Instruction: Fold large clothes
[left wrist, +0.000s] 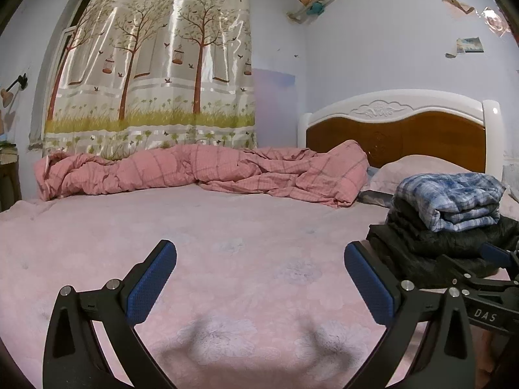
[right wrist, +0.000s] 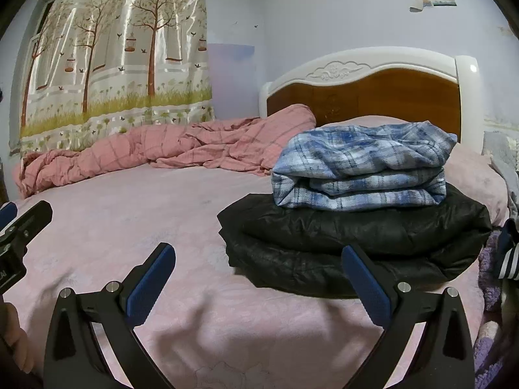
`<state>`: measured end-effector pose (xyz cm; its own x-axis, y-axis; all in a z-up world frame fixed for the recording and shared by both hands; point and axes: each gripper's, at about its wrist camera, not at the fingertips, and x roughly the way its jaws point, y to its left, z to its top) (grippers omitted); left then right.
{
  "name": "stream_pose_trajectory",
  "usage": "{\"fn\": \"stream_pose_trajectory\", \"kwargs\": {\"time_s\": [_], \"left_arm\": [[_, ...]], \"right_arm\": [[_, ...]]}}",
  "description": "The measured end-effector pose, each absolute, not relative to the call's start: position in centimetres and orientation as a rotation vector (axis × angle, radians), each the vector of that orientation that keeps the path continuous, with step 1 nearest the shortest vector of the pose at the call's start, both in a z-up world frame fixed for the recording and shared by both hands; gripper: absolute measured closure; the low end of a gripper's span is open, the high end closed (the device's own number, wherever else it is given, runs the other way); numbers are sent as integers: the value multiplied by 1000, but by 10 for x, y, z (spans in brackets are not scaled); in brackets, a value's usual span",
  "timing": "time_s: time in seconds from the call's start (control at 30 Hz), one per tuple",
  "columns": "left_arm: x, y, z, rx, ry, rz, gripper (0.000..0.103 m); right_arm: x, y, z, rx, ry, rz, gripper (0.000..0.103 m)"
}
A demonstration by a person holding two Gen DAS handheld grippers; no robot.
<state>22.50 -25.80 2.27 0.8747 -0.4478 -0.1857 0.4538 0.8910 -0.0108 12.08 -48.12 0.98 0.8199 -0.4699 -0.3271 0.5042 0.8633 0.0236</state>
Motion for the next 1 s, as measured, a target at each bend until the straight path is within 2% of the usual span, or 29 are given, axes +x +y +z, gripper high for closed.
{"fn": "stream_pose_trajectory", "kwargs": {"time_s": [1.0], "left_arm": [[221, -262, 27, 40, 172, -464, 0]], "right_arm": [[124, -482, 7, 114, 323, -533, 0]]}}
